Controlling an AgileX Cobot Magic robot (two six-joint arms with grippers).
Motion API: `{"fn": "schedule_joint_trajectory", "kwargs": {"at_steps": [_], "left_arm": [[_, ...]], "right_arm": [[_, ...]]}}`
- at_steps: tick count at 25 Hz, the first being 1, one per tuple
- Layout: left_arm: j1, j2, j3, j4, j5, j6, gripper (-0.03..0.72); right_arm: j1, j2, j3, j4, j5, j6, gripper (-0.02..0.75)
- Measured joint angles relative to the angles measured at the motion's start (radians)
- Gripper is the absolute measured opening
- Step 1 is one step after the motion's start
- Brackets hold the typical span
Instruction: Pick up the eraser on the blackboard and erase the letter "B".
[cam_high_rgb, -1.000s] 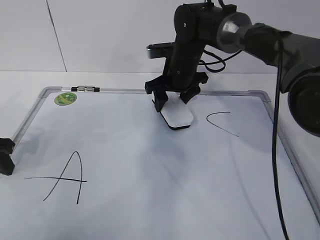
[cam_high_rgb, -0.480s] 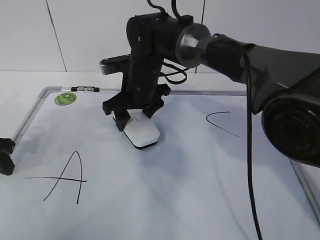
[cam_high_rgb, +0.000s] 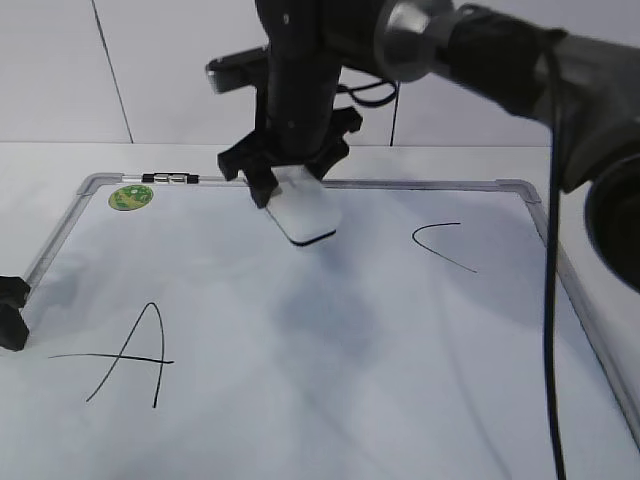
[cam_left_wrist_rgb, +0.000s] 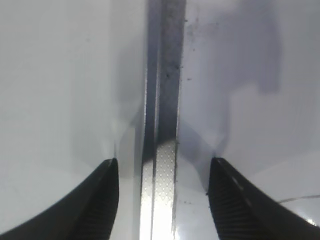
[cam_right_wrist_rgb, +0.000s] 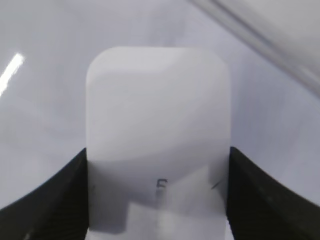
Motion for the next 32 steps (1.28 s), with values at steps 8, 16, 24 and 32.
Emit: {"fn": "schedule_joint_trajectory", "kwargs": {"at_steps": [8,16,24,32], "left_arm": [[0.000,0.000,0.000,0.000,0.001,0.000,0.432],[0.000,0.000,0.000,0.000,0.002,0.000,0.432],[0.000,0.000,0.000,0.000,0.002,0.000,0.432],[0.000,0.000,0.000,0.000,0.002,0.000,0.432]], "right_arm": [[-0.011,-0.148,0.012,-0.053,0.005,0.011,0.553],[-0.087,-0.349,0.295,-0.057,0.010,0.015,0.552],[-0.245,-0.540,0.582,-0.095,0.008,0.148,0.552],[-0.270,-0.716,0.916,-0.126,-0.027,0.278,0.552]]}}
